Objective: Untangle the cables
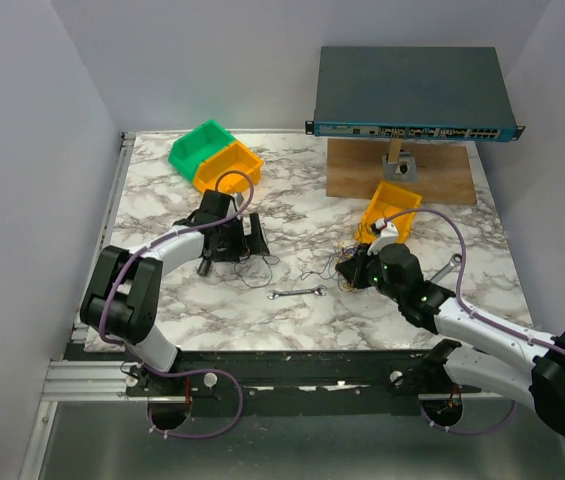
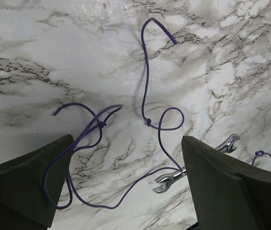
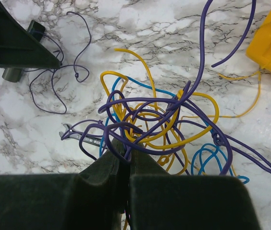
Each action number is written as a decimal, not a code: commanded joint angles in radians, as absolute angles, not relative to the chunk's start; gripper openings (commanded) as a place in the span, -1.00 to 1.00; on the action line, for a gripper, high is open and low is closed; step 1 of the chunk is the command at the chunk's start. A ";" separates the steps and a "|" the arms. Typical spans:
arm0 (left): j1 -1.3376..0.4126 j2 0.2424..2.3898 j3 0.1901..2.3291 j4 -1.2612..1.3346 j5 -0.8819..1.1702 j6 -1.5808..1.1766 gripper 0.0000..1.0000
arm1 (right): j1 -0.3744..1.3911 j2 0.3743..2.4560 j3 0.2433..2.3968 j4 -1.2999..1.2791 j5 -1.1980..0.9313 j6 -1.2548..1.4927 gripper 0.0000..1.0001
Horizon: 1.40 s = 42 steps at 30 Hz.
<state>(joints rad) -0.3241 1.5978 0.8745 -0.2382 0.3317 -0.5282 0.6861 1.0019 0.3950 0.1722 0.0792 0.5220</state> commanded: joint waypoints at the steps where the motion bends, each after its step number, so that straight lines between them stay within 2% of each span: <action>1: -0.338 1.634 0.914 -0.244 0.362 -0.531 0.97 | 0.686 0.996 0.403 0.198 0.056 0.507 -0.99; 13: -0.491 1.699 1.059 -0.505 0.009 -0.495 0.87 | 0.685 1.003 0.410 0.199 0.057 0.511 -0.99; 19: -0.552 1.753 1.085 -0.550 -0.099 -0.519 0.69 | 0.685 0.997 0.410 0.193 0.058 0.511 -0.99; 25: -0.600 1.807 1.101 -0.567 -0.156 -0.540 0.30 | 0.685 0.991 0.409 0.192 0.058 0.514 -0.99; 26: -0.600 1.811 1.101 -0.563 -0.150 -0.539 0.16 | 0.686 0.990 0.410 0.192 0.058 0.514 -0.99; 29: -0.597 1.791 1.097 -0.560 -0.151 -0.531 -0.47 | 0.686 0.981 0.409 0.185 0.061 0.513 -0.99; 32: -0.576 1.741 1.102 -0.576 -0.145 -0.512 -0.96 | 0.685 0.973 0.407 0.182 0.063 0.515 -0.99; 42: -0.394 1.547 1.193 -0.672 -0.112 -0.416 -1.00 | 0.686 0.987 0.401 0.194 0.051 0.513 -0.99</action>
<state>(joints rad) -0.4797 1.6321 1.1149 -0.6186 -0.1356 -0.4725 0.6861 0.9852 0.3950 0.1715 0.0780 0.5220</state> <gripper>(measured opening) 0.013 0.062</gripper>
